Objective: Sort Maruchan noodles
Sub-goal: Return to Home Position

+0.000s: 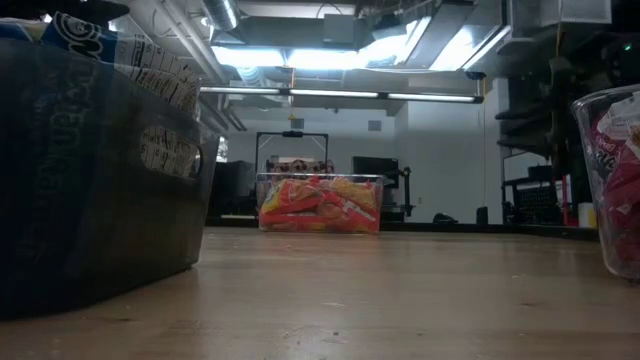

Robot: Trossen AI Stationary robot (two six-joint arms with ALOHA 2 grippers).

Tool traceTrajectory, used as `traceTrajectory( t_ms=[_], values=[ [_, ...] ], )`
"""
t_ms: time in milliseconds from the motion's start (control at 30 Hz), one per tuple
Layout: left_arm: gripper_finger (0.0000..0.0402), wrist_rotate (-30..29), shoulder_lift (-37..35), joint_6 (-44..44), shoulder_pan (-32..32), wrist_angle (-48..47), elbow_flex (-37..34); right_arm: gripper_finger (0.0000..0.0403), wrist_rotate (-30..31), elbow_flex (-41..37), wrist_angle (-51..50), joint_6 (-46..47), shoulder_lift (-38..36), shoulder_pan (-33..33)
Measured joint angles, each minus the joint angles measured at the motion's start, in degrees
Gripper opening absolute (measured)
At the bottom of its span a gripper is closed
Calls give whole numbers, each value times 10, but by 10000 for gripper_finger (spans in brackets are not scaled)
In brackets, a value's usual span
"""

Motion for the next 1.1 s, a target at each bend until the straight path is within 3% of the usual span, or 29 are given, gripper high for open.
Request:
traceTrajectory(
  t_ms=[167, 267, 367, 467, 567, 633, 700, 833, 900, 1000, 1100],
  values=[
    [147, -4, 0, 25, 2, 3, 0, 207, 5, 0, 15, 6, 5, 0],
    [147, 11, 0, 0, 9, 60, 2, 207, -42, 0, 83, -5, 5, 0],
    [147, 138, 9, 43, 6, 180, -44, 207, -85, 0, 133, -2, 5, 0],
    [147, 273, 32, 155, 5, 393, -140, 207, -102, 0, 146, 0, 5, 0],
    [147, 342, 51, 204, 5, 604, -242, 207, -104, 0, 146, -9, 5, 0],
    [147, 371, 67, 210, 5, 650, -299, 207, -104, 0, 147, -21, 5, 0],
    [147, 367, 73, 198, 5, 654, -345, 207, -104, 0, 147, -36, 5, 0],
    [147, 243, 87, 100, 11, 712, -414, 207, -109, 0, 147, -57, 5, 0],
    [147, 219, 91, 57, 16, 720, -441, 207, -109, 0, 147, -64, 5, 0],
    [147, 296, 75, 15, 23, 770, -486, 207, -110, 0, 147, -65, 5, 0],
    [147, 376, 56, 47, 30, 825, -506, 207, -125, 0, 147, -62, 5, 0]
  ],
)
